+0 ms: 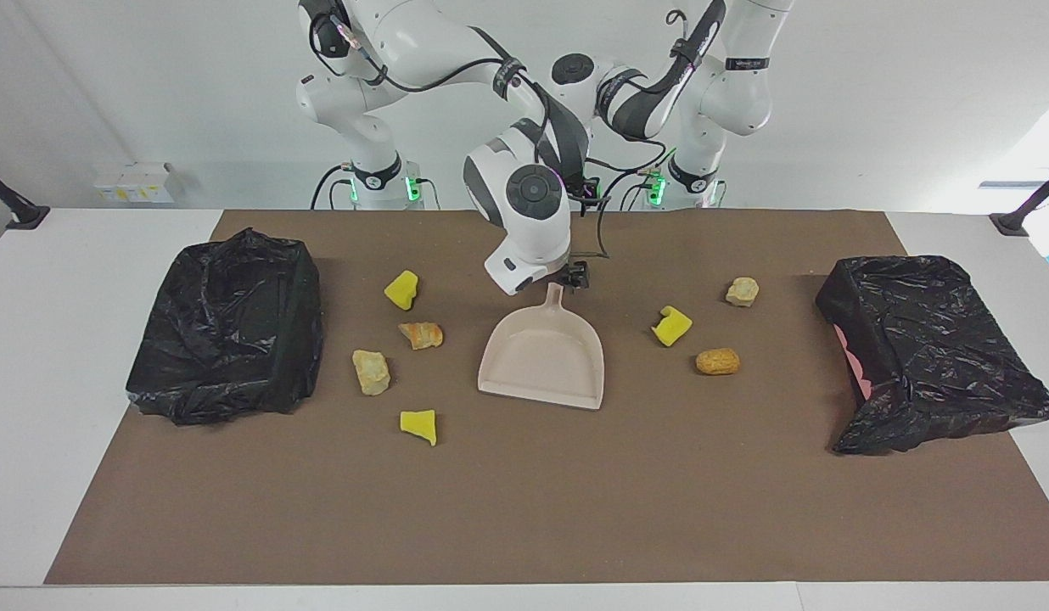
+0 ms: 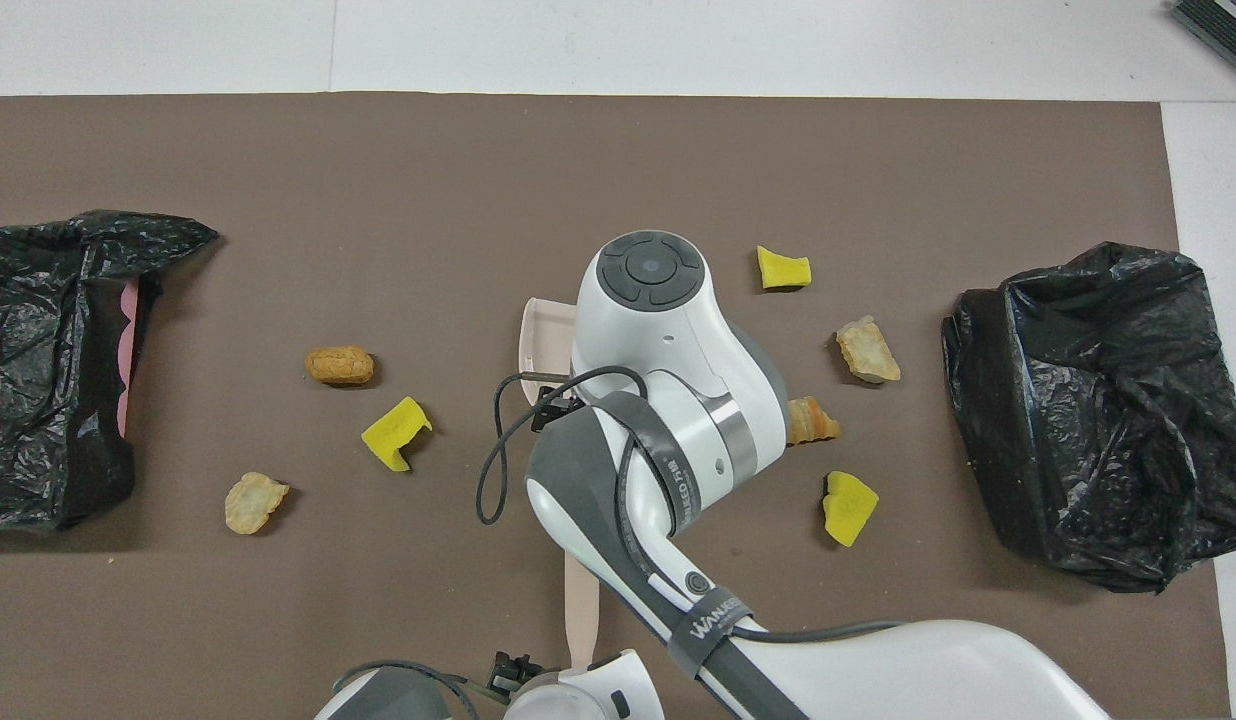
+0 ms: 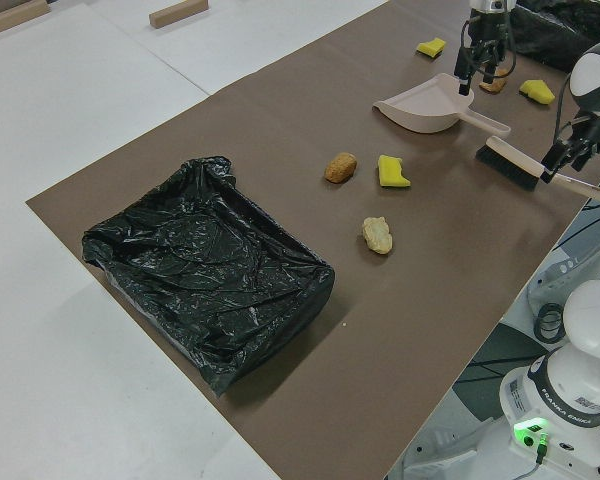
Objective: Sweep and dump trash in bin
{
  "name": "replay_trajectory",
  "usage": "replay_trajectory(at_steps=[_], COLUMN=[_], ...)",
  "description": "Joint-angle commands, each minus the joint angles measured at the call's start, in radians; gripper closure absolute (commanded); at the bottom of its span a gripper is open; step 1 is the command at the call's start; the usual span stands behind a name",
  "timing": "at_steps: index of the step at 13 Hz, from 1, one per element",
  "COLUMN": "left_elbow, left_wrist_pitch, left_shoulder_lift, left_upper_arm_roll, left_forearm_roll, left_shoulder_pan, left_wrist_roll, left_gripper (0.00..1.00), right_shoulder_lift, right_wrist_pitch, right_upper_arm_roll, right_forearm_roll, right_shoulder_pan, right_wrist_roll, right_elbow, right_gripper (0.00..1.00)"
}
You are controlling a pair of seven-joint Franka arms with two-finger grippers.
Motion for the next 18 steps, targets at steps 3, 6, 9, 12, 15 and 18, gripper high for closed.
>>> replay_trajectory(at_steps=[3, 6, 9, 12, 15, 18], left_elbow=[-0.030, -0.032, -0.032, -0.032, -0.032, -0.032], left_wrist_pitch=[0.054, 0.054, 0.056, 0.053, 0.051, 0.044], left_shoulder_lift=[0.007, 0.007, 0.008, 0.009, 0.012, 0.012], left_upper_arm_roll=[0.018, 0.018, 0.018, 0.018, 0.018, 0.018], left_forearm_roll=[-0.007, -0.007, -0.008, -0.008, -0.008, -0.008], left_shoulder_pan=[-0.044, -0.044, -0.065, -0.069, -0.082, -0.082], left_wrist_roll=[-0.063, -0.066, -0.113, -0.118, -0.120, -0.152], left_gripper=[0.00, 0.00, 0.15, 0.27, 0.51, 1.00], right_shoulder_lift=[-0.013, -0.023, -0.043, -0.043, -0.034, -0.030], right_wrist_pitch=[0.087, 0.103, 0.110, 0.126, 0.123, 0.122], right_upper_arm_roll=[-0.001, -0.001, -0.001, -0.001, -0.003, -0.003], right_forearm_roll=[0.054, 0.054, 0.056, 0.057, 0.044, -0.002], right_shoulder_pan=[0.025, 0.037, 0.037, 0.057, 0.049, 0.039], right_wrist_roll=[0.013, 0.013, 0.015, 0.075, 0.072, -0.054], right_elbow=[-0.087, -0.129, -0.163, -0.161, -0.138, -0.097], right_gripper=[0.19, 0.22, 0.35, 0.95, 1.00, 1.00])
